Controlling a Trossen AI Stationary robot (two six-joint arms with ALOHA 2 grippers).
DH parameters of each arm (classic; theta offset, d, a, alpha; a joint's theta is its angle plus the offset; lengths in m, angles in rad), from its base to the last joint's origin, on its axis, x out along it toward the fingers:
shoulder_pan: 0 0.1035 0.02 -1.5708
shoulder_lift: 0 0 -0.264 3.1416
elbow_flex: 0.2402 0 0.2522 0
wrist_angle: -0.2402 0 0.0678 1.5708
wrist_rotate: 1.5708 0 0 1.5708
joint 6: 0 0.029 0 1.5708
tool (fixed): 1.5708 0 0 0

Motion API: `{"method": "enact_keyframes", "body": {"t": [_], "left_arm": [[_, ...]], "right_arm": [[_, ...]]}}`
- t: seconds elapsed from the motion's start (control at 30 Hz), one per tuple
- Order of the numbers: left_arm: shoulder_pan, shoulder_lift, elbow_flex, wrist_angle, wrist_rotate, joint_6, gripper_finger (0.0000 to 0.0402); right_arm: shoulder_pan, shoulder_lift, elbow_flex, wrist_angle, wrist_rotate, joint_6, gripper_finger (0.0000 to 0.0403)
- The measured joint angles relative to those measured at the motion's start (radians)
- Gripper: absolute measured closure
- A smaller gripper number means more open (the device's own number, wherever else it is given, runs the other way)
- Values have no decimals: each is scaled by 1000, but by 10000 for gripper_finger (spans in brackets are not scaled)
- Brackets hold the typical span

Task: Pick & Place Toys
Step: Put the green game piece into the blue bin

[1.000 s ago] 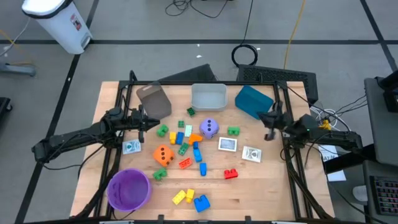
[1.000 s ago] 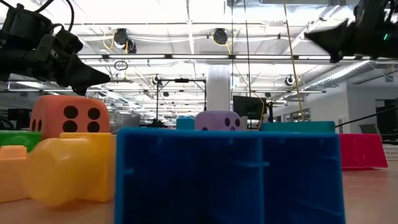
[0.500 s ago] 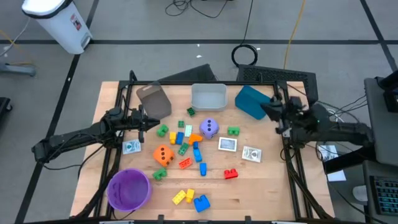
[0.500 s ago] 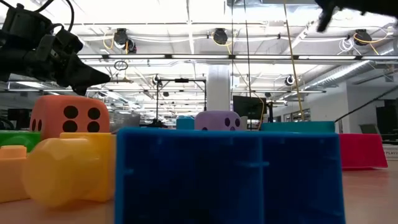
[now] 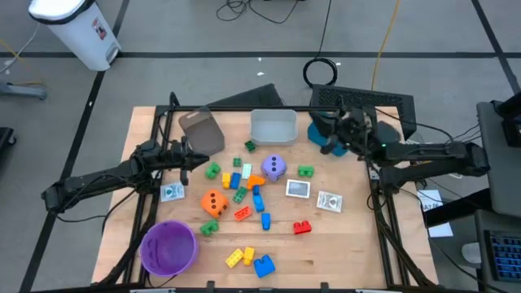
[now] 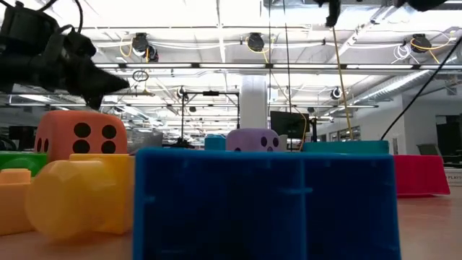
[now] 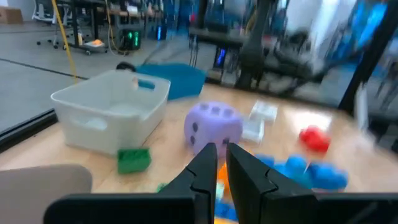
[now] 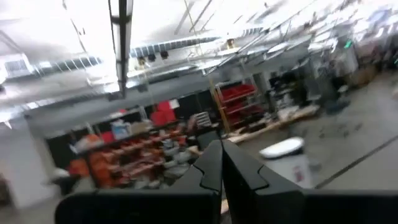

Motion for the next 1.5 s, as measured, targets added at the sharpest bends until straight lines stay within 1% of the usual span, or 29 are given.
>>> {"method": "enact_keyframes", "body": {"t": [0.1,0.17,0.2,0.33,0.43,0.5,0.57,0.63,0.7,0.83,0.87,0.93,1.0,1.1,1.2,1.27,1.37,1.5], "left_arm": [[0,0,0,136,-3,-216,357],[0,0,0,227,-43,-355,357],[0,0,0,264,-77,-398,357],[-1,0,0,394,-228,-482,357],[0,0,14,471,-349,-517,357],[0,0,39,504,-390,-522,357],[0,4,92,501,-390,-495,357],[0,19,162,439,-357,-443,357],[0,47,255,315,-309,-379,357],[0,140,475,-30,-236,-217,357],[0,173,527,-119,-225,-170,357],[0,245,622,-264,-207,-85,357],[-1,312,693,-365,-206,-20,357],[0,397,754,-394,-206,24,357],[0,457,784,-365,-206,29,357],[0,487,789,-364,-205,31,357],[3,518,791,-367,-204,26,357],[3,534,791,-364,-204,23,357]], "right_arm": [[0,57,-1,0,-2,93,399],[0,87,-1,10,-2,136,399],[0,102,-1,20,-1,154,399],[0,166,-1,67,-18,223,399],[-5,187,7,132,-132,204,399],[-5,195,49,76,-189,171,399],[-2,195,108,-68,-189,142,399],[-3,196,189,-243,-185,109,399],[-10,195,267,-409,-183,59,399],[-19,213,372,-633,-190,35,399],[-20,213,380,-677,-205,40,399],[-20,212,387,-753,-272,33,399],[-19,211,388,-882,-334,3,399],[-19,218,386,-1086,-374,-31,399],[-20,249,386,-1211,-395,-45,397],[-20,278,385,-1299,-399,-73,388],[-21,332,386,-1352,-400,-112,353],[-41,411,373,-1364,-400,-129,281]]}}
